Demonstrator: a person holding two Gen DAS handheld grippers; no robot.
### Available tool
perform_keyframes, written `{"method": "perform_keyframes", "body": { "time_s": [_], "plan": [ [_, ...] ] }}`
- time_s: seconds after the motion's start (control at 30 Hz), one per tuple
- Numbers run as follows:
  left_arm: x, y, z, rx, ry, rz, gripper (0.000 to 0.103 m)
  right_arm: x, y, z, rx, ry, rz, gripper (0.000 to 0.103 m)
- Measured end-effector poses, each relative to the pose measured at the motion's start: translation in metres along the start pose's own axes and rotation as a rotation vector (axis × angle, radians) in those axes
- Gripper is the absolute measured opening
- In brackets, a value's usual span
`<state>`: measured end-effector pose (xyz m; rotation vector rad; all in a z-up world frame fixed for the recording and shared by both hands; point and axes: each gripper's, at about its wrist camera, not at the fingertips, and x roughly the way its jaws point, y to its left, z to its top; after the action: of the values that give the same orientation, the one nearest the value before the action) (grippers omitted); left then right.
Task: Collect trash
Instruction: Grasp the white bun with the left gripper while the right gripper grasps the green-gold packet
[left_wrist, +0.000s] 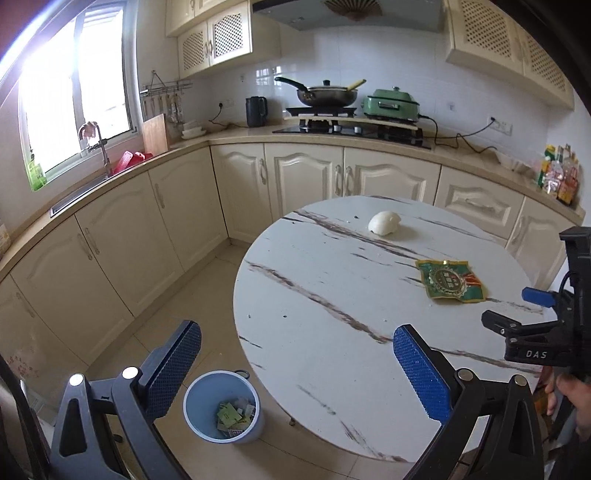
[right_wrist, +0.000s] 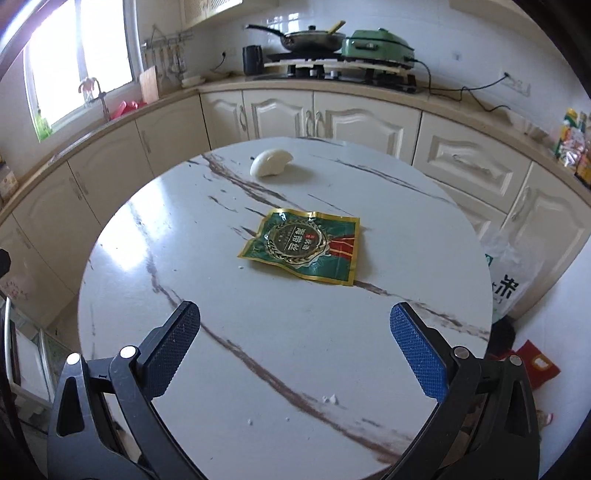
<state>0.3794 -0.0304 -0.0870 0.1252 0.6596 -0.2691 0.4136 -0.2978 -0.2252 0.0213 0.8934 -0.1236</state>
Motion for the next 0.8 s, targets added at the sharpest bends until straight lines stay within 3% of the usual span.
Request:
{"method": "perform_keyframes", "body": {
  "time_s": [0.23,0.4,0.5,0.57,0.63,0.7,0.73,0.8],
  "plan": [
    [0.071,0.008,0.043,0.018,0.04,0.003,0.102,0.062,0.014,0.019,-0.175,0.074,-0.052,0.102],
    [0.107,0.01,0.054,0.02,0.059,-0.02,0.102,0.085,0.015,0.029,-0.199,0.081,-0.061,0.086],
    [0.114,0.006,0.046,0.024,0.064,-0.022,0.102,0.09,0.014,0.035,-0.203,0.08,-0.043,0.07],
    [0.123,0.003,0.048,0.028,0.07,-0.031,0.102,0.091,0.015,0.037,-0.212,0.08,-0.034,0.03],
    [0.121,-0.001,0.04,0.036,0.072,-0.038,0.102,0.094,0.015,0.039,-0.225,0.094,-0.024,0.011],
    [0.126,-0.004,0.04,0.048,0.072,-0.054,0.102,0.096,0.012,0.042,-0.228,0.099,-0.001,0.008],
    [0.128,-0.006,0.04,0.054,0.073,-0.063,0.102,0.097,0.01,0.042,-0.228,0.099,0.01,0.001],
    [0.136,-0.01,0.044,0.069,0.077,-0.08,0.102,0.098,0.003,0.043,-0.215,0.086,0.028,0.001]
  ]
}}
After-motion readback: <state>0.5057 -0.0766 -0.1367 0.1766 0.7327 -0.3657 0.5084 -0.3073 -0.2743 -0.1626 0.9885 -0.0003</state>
